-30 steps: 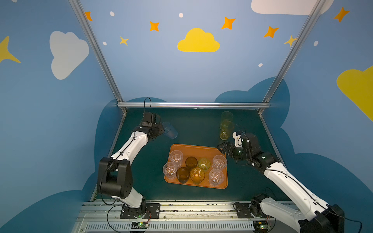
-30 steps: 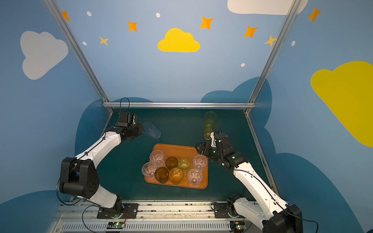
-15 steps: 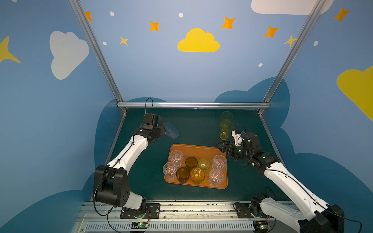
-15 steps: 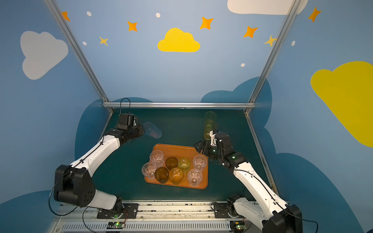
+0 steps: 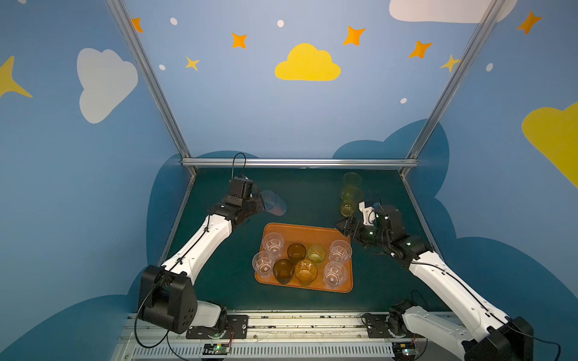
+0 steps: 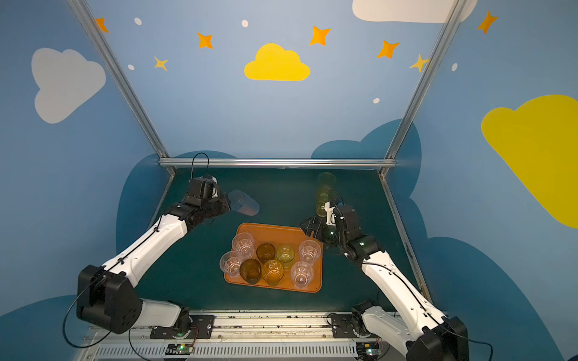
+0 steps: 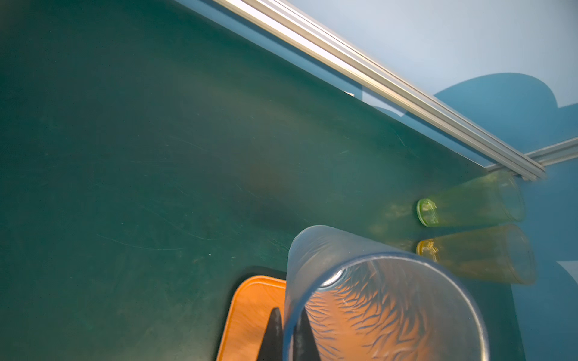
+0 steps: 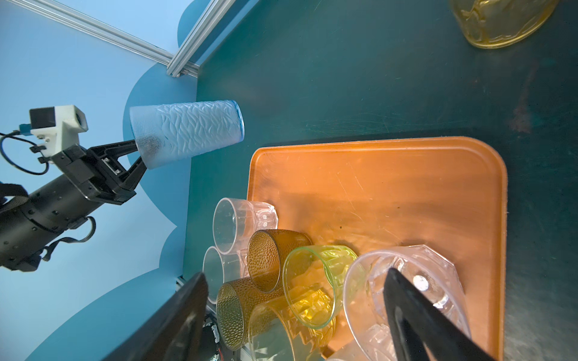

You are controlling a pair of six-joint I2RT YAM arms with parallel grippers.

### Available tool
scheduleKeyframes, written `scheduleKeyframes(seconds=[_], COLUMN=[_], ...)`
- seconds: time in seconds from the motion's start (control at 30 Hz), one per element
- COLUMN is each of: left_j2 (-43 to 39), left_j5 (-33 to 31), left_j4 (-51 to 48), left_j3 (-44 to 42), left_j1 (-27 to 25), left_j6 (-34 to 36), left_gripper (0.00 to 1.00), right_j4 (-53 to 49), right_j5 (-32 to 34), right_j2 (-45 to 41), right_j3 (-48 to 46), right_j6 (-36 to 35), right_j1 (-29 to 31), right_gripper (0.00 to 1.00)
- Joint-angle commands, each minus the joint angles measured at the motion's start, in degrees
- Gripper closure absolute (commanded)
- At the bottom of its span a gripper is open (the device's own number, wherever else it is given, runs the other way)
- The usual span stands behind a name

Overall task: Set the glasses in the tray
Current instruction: 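Lift the frosted glass with the left gripper and carry it over the tray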

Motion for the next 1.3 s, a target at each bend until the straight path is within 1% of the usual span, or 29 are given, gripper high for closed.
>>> scheduleKeyframes(seconds=[0.0, 0.2, 0.57, 0.8, 1.27], left_j2=[-2.5, -3.1, -1.4, 0.6, 1.3], left_j5=[-0.4, -0.3, -0.9, -0.3, -0.1], left_j4=[-0.2, -0.2, -0.3, -1.2, -3.1], left_j3=[-0.6, -1.2, -2.0, -0.7, -0.4], left_j1=[-1.2, -3.5, -8.4, -9.2, -11.0], left_j6=[-0.5, -0.6, -0.7, -0.1, 0.6], left_gripper=[0.96, 0.96, 0.96, 0.96, 0.96], right_j4=[1.4, 1.4, 1.8, 1.9, 1.6], right_j5=[-0.6, -0.6, -1.4, -1.8, -1.6], right_j2=[-0.6, -0.7, -0.8, -0.6, -1.5], right_j3=[-0.6, -1.0, -1.5, -1.9, -2.1], right_j6=[0.1, 0.0, 0.2, 0.4, 0.5], right_j1=[-0.2, -0.2, -0.5, -0.7, -1.0], right_gripper=[0.13, 0.13, 0.13, 0.13, 0.13])
